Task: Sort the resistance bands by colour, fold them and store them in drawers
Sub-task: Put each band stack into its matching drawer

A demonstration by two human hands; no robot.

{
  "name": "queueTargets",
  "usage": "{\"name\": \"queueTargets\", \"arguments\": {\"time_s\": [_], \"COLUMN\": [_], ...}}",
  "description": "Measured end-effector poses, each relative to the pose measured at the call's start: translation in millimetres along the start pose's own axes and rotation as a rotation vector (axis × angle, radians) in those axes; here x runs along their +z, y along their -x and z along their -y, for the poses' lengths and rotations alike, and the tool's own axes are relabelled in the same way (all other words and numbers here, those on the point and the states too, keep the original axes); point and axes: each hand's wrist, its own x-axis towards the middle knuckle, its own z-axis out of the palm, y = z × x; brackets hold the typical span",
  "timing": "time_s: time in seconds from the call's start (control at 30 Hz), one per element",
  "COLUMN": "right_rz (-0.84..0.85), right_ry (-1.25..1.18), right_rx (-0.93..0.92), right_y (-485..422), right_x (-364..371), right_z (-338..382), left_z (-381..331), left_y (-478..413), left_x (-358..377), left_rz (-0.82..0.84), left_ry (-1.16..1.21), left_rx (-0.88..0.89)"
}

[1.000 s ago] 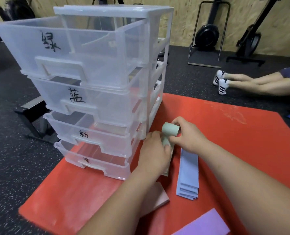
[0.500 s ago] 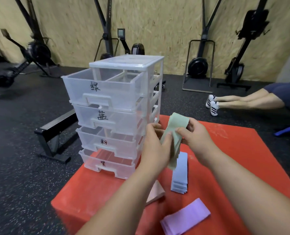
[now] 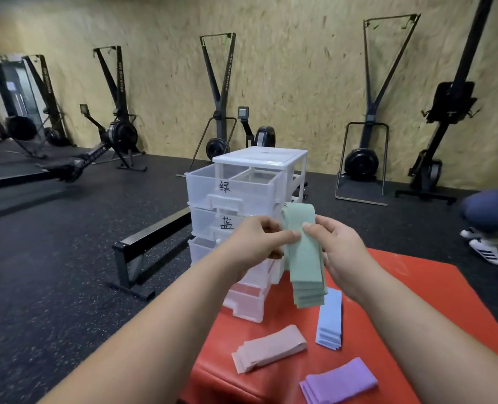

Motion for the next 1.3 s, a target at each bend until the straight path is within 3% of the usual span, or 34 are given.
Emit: {"name": "queueTargets", "arguments": {"time_s": [0.27, 0.4, 0.5, 0.7, 0.93, 1.0, 1.17, 1.3], "right_rz": [0.100, 0.118, 0.121, 0.142, 0.217, 0.257, 0.381, 0.518], "right_ry": [0.100, 0.236, 0.420, 0.787, 1.202, 1.209, 0.829, 0.933], "right_rx": [-0.004, -0.009, 0.016, 0.034, 0.044, 0.052, 0.214, 0.412], "right_y": [23, 0, -30, -115, -206, -227, -263, -274], "right_x": [43, 56, 65, 86, 126, 136, 143, 136], "right_z": [22, 55, 85, 139, 134, 128, 107, 59], "left_z": [-19, -22, -20, 10, 46, 54, 66, 73], "left_y": [19, 15, 3, -35, -81, -87, -94, -96], "left_x": [-31, -49, -68, -106, -114, -114, -118, -121], "left_rz": [-0.187, -0.197, -0.241, -0.514, -0.614, -0.625, -0.630, -0.648], "left_ry": [0.135, 0.164, 0.093, -0.253, -0.388, -0.387, -0.360, -0.396], "left_rx": [0.046, 0.087, 0.111, 0.125, 0.139, 0.173, 0.200, 0.200]}}
